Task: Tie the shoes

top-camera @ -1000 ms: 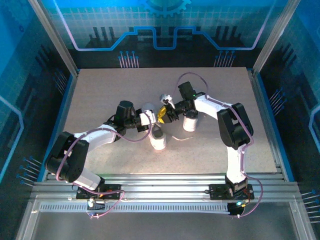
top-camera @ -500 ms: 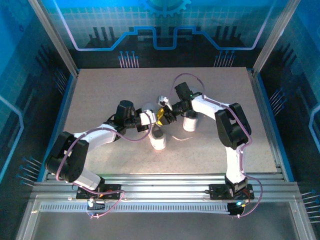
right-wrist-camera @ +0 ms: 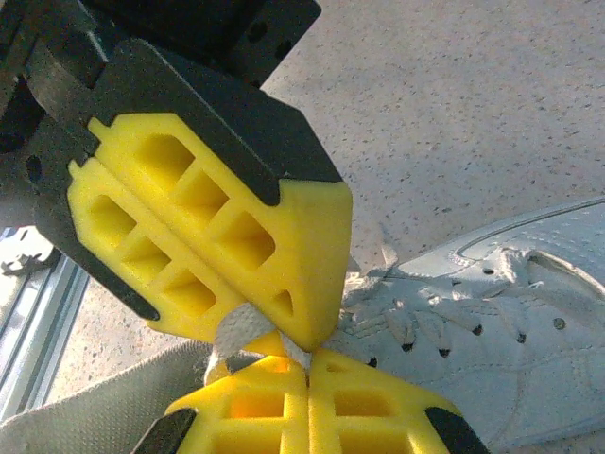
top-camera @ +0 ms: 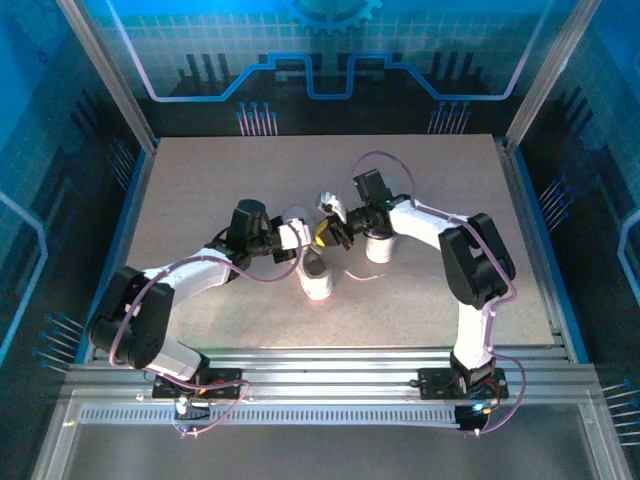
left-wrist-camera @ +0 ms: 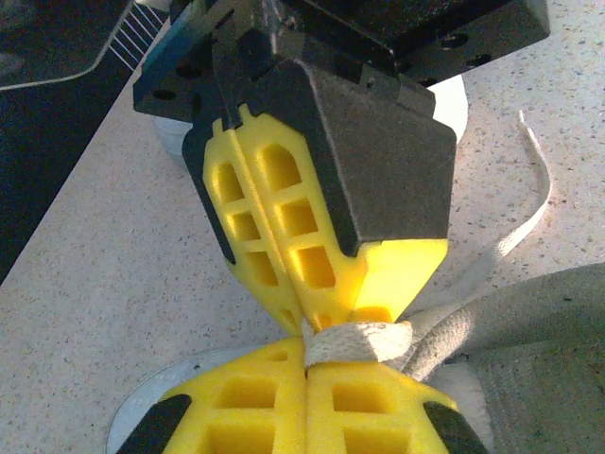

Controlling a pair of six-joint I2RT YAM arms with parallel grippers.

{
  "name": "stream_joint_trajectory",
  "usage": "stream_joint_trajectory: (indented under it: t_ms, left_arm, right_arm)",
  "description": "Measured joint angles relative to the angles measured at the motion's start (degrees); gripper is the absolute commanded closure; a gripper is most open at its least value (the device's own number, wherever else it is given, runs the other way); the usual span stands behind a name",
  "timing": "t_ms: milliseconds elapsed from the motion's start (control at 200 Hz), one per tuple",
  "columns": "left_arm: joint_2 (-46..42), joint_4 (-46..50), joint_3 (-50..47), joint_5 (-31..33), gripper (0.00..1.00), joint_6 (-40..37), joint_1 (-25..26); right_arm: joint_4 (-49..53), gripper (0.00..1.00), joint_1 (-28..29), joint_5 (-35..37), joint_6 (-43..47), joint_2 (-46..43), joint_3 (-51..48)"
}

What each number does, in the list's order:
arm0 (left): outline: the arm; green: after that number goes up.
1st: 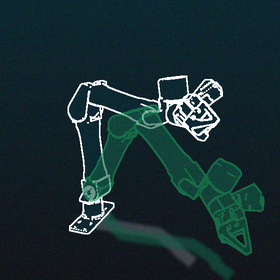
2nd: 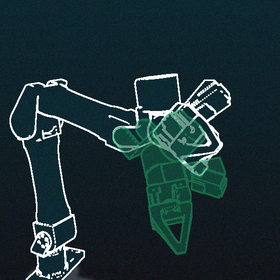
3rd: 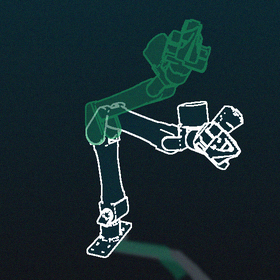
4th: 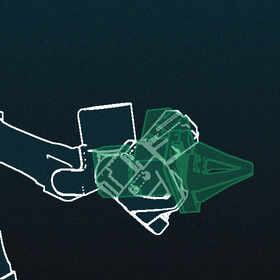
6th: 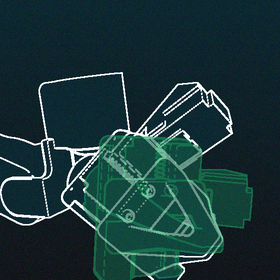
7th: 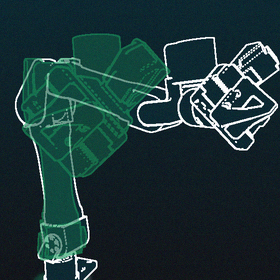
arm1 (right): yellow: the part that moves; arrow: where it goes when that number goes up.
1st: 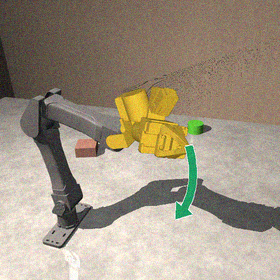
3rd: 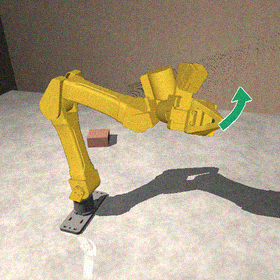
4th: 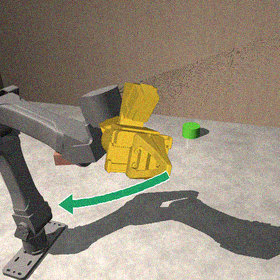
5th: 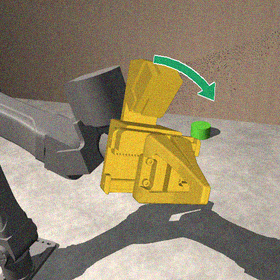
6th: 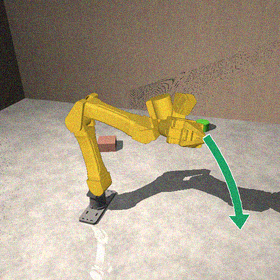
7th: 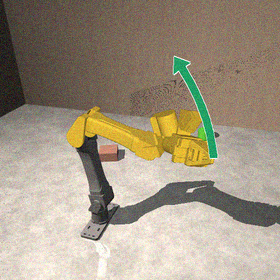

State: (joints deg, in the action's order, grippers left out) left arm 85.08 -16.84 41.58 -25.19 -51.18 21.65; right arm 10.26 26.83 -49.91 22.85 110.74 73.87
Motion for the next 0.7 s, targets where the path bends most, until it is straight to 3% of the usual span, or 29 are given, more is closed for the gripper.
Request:
stream_joint_trajectory:
  t_ms: [70, 210, 315, 700]
  left_arm:
    - [-0.04, 0.02, 0.0, -0.13, 1.0, 0.0, 0.04]
    - [-0.22, 0.22, 0.0, 0.13, 0.76, 0.0, 0.11]
    - [-1.55, 1.42, -0.02, 0.9, 0.67, 0.09, -0.07]
    - [-10.36, 6.23, -2.97, 2.6, 0.63, 6.01, -4.26]
  right_arm:
    - [-2.01, 1.0, 0.0, 0.31, -1.14, -0.79, -1.33]
    - [-5.05, 1.0, 0.0, 1.07, -3.48, -1.66, -3.13]
    - [-7.32, 1.0, -0.33, 1.97, -5.05, -2.12, -4.04]
    - [-14.43, 1.0, -0.7, 1.95, -11.61, -2.73, -6.47]
